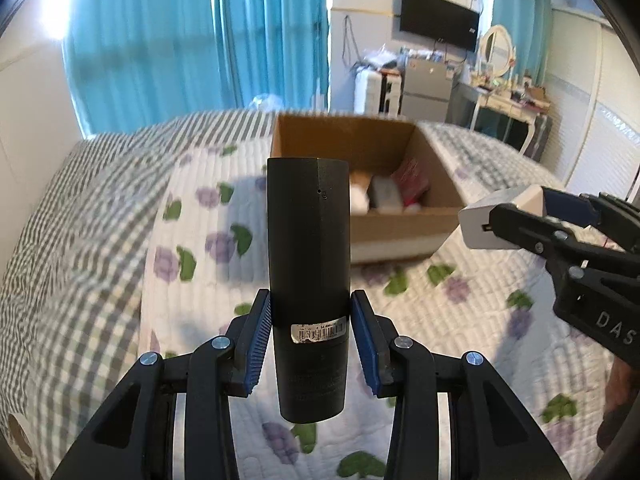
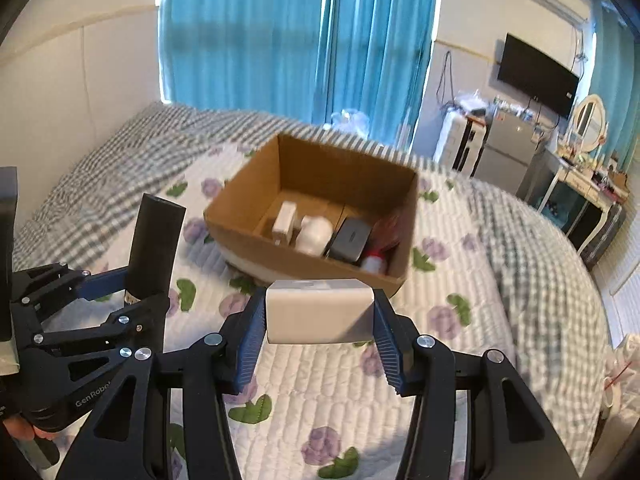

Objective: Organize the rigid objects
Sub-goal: 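Carry the black cylinder and white block into the box and open both tools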

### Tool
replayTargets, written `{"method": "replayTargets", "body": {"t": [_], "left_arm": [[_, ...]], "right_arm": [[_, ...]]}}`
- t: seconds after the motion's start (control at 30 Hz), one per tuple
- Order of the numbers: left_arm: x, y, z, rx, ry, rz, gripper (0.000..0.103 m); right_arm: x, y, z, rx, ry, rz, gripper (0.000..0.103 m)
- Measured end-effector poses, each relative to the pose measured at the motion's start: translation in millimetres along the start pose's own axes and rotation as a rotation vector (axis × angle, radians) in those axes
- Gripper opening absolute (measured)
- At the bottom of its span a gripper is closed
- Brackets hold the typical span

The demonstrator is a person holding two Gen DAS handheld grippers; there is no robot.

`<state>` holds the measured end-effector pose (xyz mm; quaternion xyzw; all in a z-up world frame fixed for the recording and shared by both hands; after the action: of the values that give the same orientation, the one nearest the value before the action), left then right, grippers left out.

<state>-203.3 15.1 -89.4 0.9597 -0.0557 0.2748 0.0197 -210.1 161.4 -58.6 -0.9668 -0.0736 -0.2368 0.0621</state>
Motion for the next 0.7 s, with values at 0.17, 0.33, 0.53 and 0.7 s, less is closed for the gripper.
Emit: {"method": "replayTargets", "body": {"t": [0.17,0.33,0.53,0.7], "left_arm": [[8.5,-9.3,-49.0,-0.008,-0.072,0.018,0.04],[-12.3,-14.9,-90.9,-0.019,-0.096,0.032,0.04],[-79.8,-22.1,-109.6,-0.047,-0.017,0.047,0.04],[-152.1,-24.9,-94.0,-0.065,0.091,0.031,0.04]], "right_arm": [[15.2,-16.2,-33.7,0.028,-0.065,0.038,0.05],[10.0,-30.9,-72.3,0.021,-0.124,0.047,0.05],[-25.3,-43.6,-101.3,0.016,-0.139,0.041,0.05],[-75.6,-55.8,-103.5,-0.019,-0.116,0.023,0.05]]}}
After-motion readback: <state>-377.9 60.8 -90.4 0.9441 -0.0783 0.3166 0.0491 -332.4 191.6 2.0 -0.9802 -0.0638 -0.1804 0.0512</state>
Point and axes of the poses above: each gripper's, at about its wrist camera, not at the fingertips, and x roughly against the way its jaws point, y to its left, z to its underside, the point moved 10 cm from there along -x, roughly the way its jaws point, and after that the axes turned 13 degrees about -y, right-handed, at the moved point
